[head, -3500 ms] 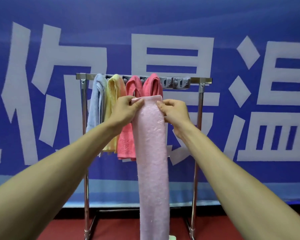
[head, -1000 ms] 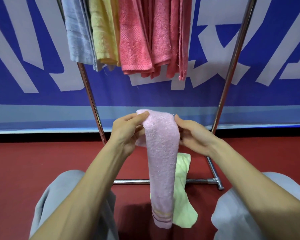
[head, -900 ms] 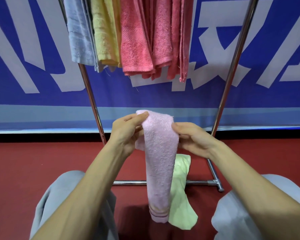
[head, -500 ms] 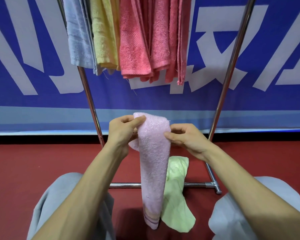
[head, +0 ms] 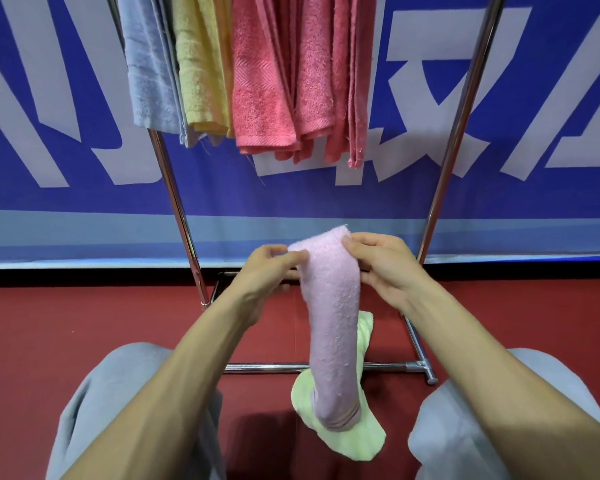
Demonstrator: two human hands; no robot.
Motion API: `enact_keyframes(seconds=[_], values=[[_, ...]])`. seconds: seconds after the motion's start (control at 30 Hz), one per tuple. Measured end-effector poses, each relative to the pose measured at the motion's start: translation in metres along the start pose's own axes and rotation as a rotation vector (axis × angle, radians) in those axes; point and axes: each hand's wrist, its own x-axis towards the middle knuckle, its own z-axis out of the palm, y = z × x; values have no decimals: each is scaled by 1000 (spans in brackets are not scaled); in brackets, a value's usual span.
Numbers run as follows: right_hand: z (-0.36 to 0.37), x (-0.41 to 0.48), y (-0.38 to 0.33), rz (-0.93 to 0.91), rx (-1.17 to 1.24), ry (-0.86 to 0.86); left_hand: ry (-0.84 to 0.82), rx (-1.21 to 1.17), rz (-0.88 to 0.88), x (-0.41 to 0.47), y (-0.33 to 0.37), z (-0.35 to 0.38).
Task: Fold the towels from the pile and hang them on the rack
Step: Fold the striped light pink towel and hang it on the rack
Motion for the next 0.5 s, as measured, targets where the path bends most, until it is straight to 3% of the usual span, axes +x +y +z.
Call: enact_keyframes(seconds=[0.17, 0.37, 0.5], values=[[-8, 1, -13, 63, 142, 19, -165, 105, -5, -2, -15, 14], [-23, 3, -17, 108, 264, 84, -229, 51, 4, -4, -17, 24], [-24, 6, -14, 138, 367, 127, -216, 22, 136, -8, -12, 27]])
